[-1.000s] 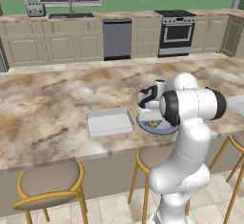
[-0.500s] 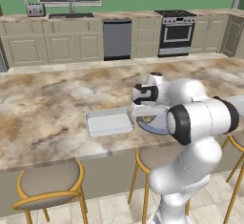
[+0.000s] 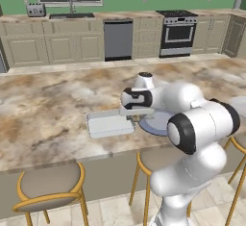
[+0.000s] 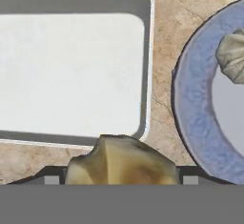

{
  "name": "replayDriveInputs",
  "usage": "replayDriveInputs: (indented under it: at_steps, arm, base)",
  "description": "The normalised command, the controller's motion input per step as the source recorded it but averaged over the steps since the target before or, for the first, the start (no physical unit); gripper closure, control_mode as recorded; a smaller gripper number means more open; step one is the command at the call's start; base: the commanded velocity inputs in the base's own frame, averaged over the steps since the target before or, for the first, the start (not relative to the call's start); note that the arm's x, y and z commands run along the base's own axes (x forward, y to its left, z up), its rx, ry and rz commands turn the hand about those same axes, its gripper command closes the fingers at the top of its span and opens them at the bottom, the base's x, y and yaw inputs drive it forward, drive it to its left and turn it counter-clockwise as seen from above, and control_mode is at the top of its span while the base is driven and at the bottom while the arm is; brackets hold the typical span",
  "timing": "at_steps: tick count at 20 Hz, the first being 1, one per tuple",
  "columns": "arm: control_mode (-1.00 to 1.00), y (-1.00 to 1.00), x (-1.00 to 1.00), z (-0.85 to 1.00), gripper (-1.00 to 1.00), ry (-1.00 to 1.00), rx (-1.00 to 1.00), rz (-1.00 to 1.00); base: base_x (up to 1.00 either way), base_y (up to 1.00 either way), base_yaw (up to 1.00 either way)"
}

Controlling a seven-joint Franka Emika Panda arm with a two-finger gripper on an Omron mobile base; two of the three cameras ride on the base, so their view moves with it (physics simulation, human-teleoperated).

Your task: Place two dumplings into each of the tupperware containers and then place the containers in the fridge.

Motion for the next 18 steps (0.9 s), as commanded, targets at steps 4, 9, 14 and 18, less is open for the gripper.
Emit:
replayDriveInputs:
  at_steps: [4,9,14,18]
  arm:
    - [-1.0,0.39,0.34,0.0,1.0,0.0,0.0,0.0]
    - [-1.0,0.21,0.12,-0.19,1.0,0.0,-0.02,0.0]
    - [-1.0,0.13,0.07,-0.36,1.0,-0.01,-0.02,0.0]
    - [-1.0,0.15,0.11,-0.31,1.0,0.0,0.0,0.0]
  base:
    - [0.0,0.0,0.0]
    - [0.0,0.0,0.0]
    - [0.0,0.0,0.0]
    - [0.0,0.0,0.0]
